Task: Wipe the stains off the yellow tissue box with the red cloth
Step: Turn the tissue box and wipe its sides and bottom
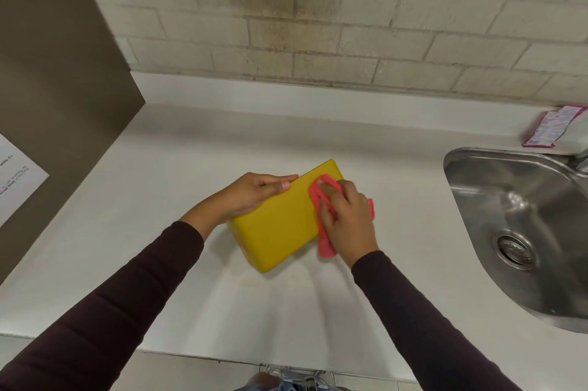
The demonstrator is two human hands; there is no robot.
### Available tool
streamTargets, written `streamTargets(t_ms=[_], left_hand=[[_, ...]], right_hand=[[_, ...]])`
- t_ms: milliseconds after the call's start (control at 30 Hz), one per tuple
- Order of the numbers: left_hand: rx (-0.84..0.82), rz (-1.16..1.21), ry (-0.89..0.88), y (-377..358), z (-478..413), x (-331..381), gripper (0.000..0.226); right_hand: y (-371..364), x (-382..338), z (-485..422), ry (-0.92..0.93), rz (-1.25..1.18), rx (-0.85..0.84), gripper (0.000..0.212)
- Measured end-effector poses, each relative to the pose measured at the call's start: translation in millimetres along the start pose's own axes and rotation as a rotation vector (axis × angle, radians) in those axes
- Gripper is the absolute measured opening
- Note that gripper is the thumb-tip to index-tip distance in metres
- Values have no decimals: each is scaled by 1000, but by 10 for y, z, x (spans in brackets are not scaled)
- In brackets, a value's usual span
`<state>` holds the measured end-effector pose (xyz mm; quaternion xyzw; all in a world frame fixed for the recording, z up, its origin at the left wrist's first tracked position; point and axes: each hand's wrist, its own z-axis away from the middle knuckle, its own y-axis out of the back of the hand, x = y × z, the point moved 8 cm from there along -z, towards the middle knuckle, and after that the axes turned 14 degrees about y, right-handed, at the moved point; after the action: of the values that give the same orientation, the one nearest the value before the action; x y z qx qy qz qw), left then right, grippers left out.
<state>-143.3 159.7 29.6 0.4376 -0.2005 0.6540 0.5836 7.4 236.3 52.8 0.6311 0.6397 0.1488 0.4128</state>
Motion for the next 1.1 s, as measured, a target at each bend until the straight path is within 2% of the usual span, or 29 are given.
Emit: streamTargets(t_ms=[133,200,267,333,367,433,533,700,867,933,1000,1100], left_hand=[[10,11,-16,-18,33,24,24],[8,18,-20,-32,41,20,24],[14,5,-27,-55,51,19,24],[25,-8,-42,-54,59,27,25],[30,-14,-45,-46,60,29,26],[40,-30,-46,-16,47,22,30],[50,-45,-59,47,43,11,37],[-50,52,-70,122,119,-23,39],[-72,93,-102,247,236,22,43],[-42,121,-119,291,311,135,55],[30,139,-132,360,355,239,62],[178,75,-153,438,420,384,56]], right_hand=[[78,401,100,-233,34,43,29],[101,593,236,-412,-67,108,25],[173,723,483,-636,-297,306,17],[170,794,763,-838,-579,464,18],[117,791,872,-907,-720,453,20],[-37,680,970,-965,-982,287,17],[-209,448,926,-958,-1185,31,8],[-269,190,627,-817,-1260,-51,9],[-212,-92,469,-564,-1099,-129,10],[-197,-251,395,-443,-1025,-188,16],[-211,-405,323,-335,-952,-255,21],[-241,-552,279,-227,-863,-312,18]])
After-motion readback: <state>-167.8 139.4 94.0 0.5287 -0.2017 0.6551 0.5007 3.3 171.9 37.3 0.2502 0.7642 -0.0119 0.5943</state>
